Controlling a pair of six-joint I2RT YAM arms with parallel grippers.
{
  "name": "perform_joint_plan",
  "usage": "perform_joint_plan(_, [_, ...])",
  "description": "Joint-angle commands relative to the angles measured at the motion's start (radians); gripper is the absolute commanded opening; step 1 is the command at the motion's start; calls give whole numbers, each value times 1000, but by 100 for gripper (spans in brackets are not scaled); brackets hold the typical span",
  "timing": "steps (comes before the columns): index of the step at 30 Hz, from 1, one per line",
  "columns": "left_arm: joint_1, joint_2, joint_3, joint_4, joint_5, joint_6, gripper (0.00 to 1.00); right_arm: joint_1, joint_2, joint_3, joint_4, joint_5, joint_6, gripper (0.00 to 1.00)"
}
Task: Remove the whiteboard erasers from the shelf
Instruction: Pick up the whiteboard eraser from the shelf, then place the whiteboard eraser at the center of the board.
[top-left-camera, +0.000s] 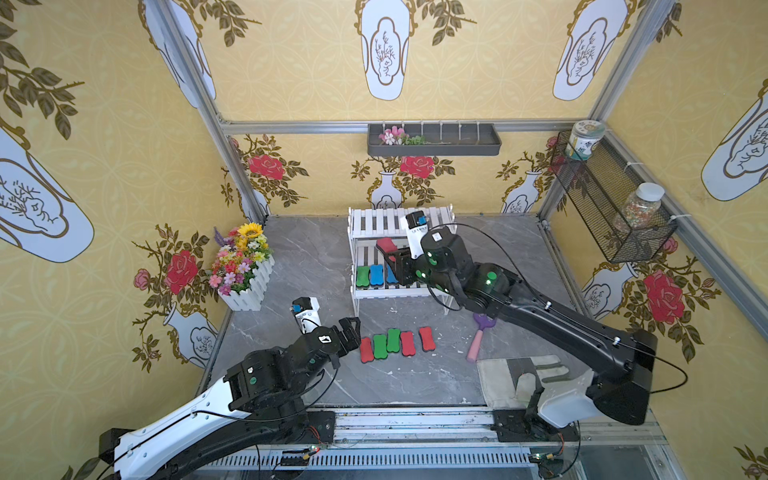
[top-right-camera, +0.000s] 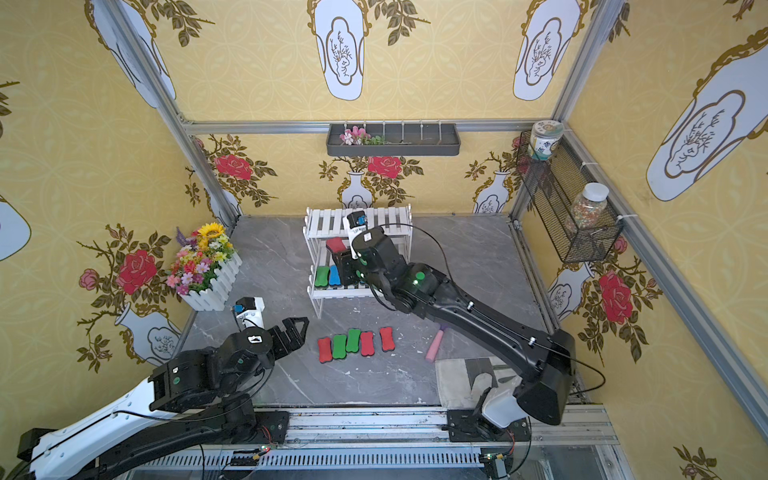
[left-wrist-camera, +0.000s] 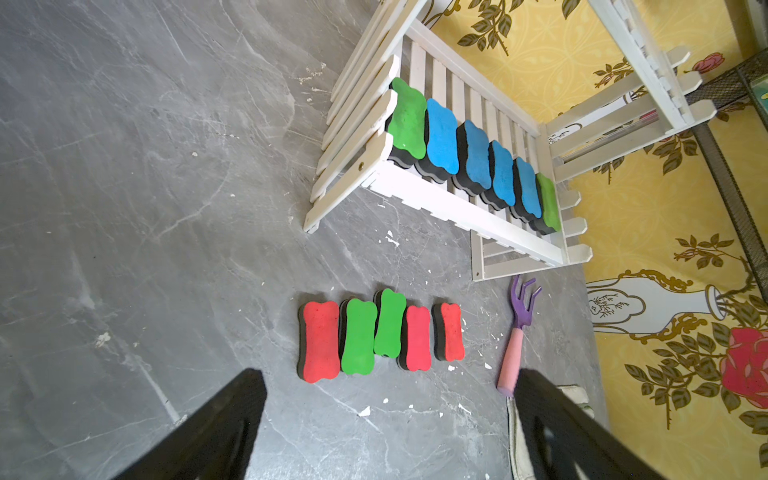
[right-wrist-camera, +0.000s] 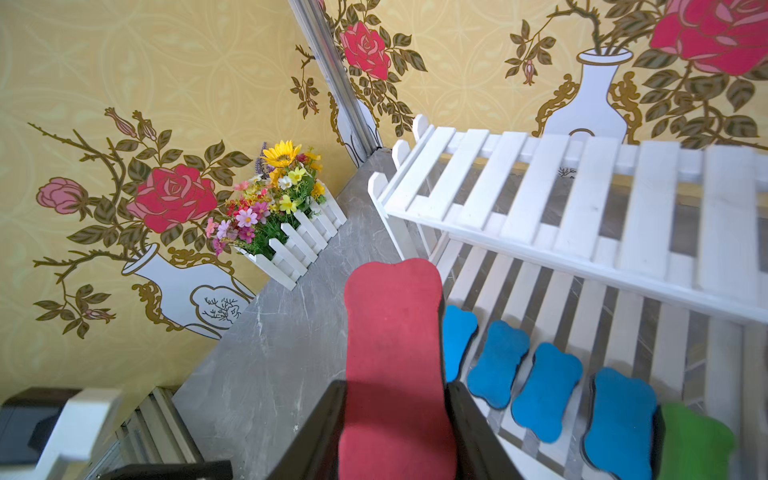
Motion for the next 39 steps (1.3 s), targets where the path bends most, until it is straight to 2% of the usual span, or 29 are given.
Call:
perform_joint_plan(1, [2, 7, 0, 25, -8, 18, 99, 71, -107, -125, 37, 98, 55, 41])
perform_joint_plan(6, [2, 8, 3, 26, -12, 17, 99, 217, -286, -330, -32, 241, 165, 40])
perform_joint_plan(10, [2, 11, 3, 27, -12, 16, 99, 338, -380, -488, -117, 372, 305, 40])
perform_joint_plan(16, [3, 36, 5, 38, 0, 11, 99, 375, -381, -724, -113, 439, 535, 40])
perform_joint_plan(20, [3, 48, -1, 48, 14, 6, 100, 347, -355, -838, -44, 489, 603, 40])
perform_joint_plan(25, [4, 57, 1, 51, 19, 5, 100, 185, -323, -920, 107, 359, 534, 40])
perform_joint_plan(27, [2, 59, 1, 51, 19, 6, 100, 151, -289, -925, 142, 329, 512, 40])
perform_joint_plan(39, [4, 77, -7, 79, 28, 18, 100, 70, -125, -944, 302, 256, 467, 40])
